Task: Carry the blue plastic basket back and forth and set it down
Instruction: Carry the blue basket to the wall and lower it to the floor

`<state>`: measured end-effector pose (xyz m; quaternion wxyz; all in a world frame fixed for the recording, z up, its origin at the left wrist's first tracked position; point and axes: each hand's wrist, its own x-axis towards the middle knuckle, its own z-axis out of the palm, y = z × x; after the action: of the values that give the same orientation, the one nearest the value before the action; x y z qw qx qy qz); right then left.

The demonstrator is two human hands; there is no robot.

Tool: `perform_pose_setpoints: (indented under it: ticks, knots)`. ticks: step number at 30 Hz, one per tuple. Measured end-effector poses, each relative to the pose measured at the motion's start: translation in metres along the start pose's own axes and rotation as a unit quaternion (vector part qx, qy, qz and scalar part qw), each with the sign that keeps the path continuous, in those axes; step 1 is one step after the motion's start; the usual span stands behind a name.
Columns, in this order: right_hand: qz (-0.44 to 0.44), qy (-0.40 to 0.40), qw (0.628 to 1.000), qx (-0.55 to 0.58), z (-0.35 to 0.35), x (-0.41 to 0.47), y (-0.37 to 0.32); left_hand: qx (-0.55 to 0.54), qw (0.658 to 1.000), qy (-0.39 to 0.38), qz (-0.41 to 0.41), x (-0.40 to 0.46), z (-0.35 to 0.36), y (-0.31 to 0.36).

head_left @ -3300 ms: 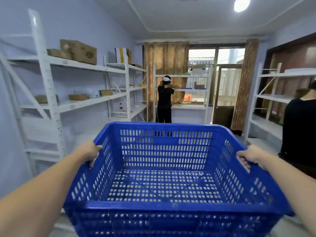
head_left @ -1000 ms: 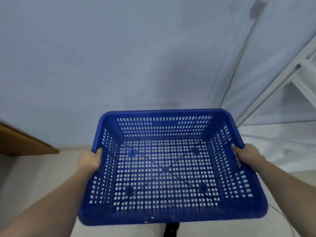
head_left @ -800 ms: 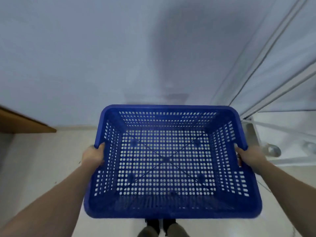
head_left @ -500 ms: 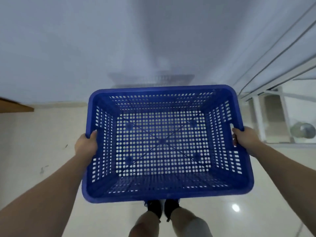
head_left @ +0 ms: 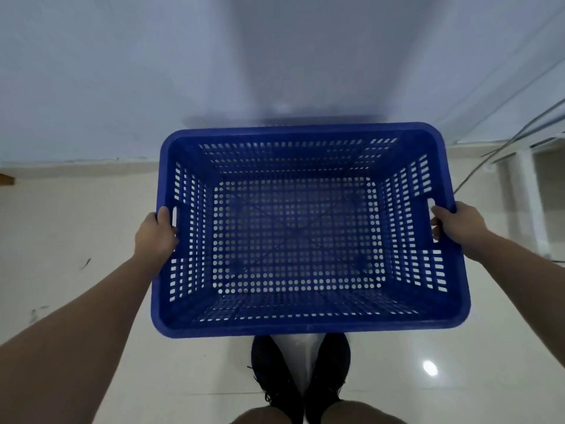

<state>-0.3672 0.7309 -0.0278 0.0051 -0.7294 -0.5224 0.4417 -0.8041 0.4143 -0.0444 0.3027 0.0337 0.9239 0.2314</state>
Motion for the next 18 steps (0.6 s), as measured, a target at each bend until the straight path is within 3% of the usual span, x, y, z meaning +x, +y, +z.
perform_pose_setpoints:
  ticks: [18]
  knots:
    - [-0.011,0.013,0.999,0.039,0.038,0.079,-0.002,-0.029,1.000,-0.001,0.004,0.068,0.049,0.005]
